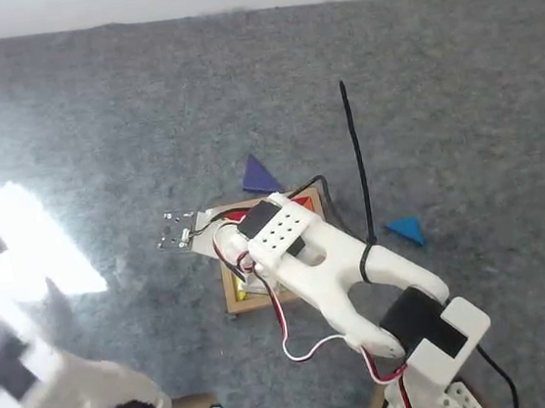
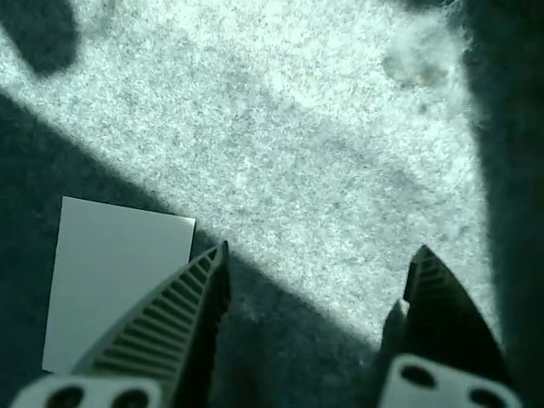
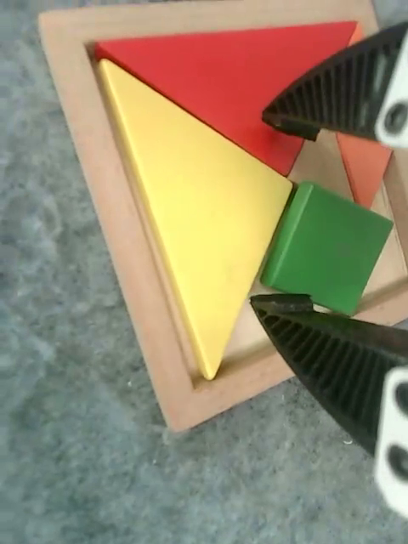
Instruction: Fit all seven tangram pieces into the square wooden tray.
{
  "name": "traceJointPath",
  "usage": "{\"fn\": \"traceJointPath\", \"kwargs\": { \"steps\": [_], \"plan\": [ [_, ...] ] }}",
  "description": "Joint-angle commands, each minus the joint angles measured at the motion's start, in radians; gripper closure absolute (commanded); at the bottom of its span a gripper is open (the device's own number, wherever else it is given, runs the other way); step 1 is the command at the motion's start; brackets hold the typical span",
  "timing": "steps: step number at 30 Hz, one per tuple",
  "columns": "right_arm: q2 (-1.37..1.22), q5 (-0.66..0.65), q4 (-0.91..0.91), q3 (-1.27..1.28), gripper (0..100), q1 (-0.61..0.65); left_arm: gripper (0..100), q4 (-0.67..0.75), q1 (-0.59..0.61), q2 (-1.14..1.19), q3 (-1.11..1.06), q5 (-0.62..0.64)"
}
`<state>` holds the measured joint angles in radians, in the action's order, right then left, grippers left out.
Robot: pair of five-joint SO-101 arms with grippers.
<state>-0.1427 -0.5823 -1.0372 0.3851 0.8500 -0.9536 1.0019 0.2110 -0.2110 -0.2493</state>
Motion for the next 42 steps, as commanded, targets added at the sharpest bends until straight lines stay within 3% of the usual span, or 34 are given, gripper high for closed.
{"fn": "traceJointPath", "kwargs": {
  "steps": [1,7,13,18,20,29,42],
  "plan": [
    [0.018,-0.005,-0.004,-0.04,70.6,-0.018,68,0.233,-0.025,-0.456,-0.444,-0.071],
    [0.076,0.031,-0.016,-0.043,70.6,-0.113,68,0.373,-0.078,-0.879,-0.877,-0.166],
    [0.285,0.031,-0.048,0.064,70.7,-0.214,68,0.428,-0.158,-0.957,-1.076,-0.201],
    [0.363,0.028,0.073,0.261,70.7,-0.214,67,0.842,-0.166,-0.956,-1.314,-0.201],
    [0.351,0.028,0.094,0.281,70.7,-0.213,65,0.918,-0.167,-0.951,-1.363,-0.199],
    [0.186,0.032,0.153,0.239,70.7,-0.217,65,0.89,-0.163,-0.957,-1.351,-0.109],
    [0.15,0.078,0.145,0.247,70.7,-0.143,65,0.887,-0.158,-0.957,-1.326,-0.109]
  ]
}}
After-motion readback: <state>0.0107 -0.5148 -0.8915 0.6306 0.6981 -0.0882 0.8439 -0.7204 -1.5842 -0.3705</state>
